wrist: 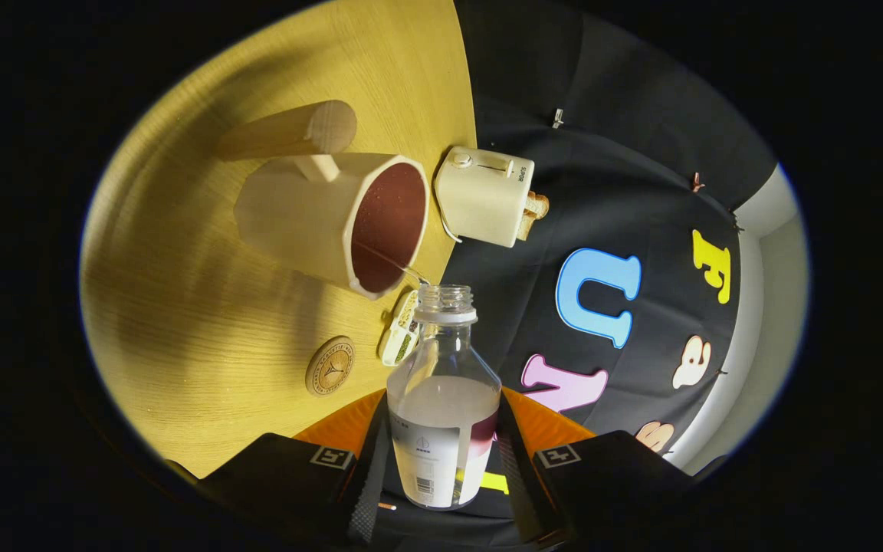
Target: Take the bottle from table, then pour the juice into the cup, finally place the bottle on the coaster
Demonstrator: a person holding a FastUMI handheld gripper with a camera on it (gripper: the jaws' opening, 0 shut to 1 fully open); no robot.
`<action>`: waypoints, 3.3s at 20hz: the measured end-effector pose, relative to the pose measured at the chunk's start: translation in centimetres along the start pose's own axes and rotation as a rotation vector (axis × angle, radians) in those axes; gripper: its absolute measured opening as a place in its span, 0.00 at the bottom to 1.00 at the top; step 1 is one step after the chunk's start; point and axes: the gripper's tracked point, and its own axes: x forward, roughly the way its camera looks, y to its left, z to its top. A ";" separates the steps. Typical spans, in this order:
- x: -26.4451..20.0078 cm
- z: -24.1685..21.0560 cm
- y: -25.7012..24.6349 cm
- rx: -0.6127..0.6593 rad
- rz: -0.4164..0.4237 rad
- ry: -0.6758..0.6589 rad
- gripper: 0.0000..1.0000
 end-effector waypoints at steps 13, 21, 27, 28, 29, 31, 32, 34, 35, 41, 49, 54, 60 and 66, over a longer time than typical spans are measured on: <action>-0.6 0.8 -0.2 -0.069 -0.021 -0.037 0.71; -0.7 1.0 -0.2 -0.135 -0.032 -0.053 0.71; -0.4 1.2 -0.5 -0.155 -0.032 -0.043 0.71; -0.4 1.3 -0.5 -0.159 -0.033 -0.042 0.71; -0.4 1.2 -0.6 -0.165 -0.035 -0.043 0.71; -0.2 1.1 -0.8 -0.180 -0.040 -0.045 0.71; -0.2 1.3 -0.8 -0.189 -0.042 -0.048 0.71; -0.2 1.4 -1.0 -0.205 -0.049 -0.054 0.71; -0.2 1.4 -0.9 -0.213 -0.051 -0.058 0.71; -0.3 1.4 -0.9 -0.255 -0.060 -0.077 0.71; 0.1 1.6 -1.7 -0.335 -0.095 -0.102 0.71; 0.1 2.6 -2.3 -0.425 -0.141 -0.162 0.71; 0.6 3.0 -3.4 -0.523 -0.188 -0.204 0.71; 0.6 3.6 -4.1 -0.623 -0.231 -0.238 0.71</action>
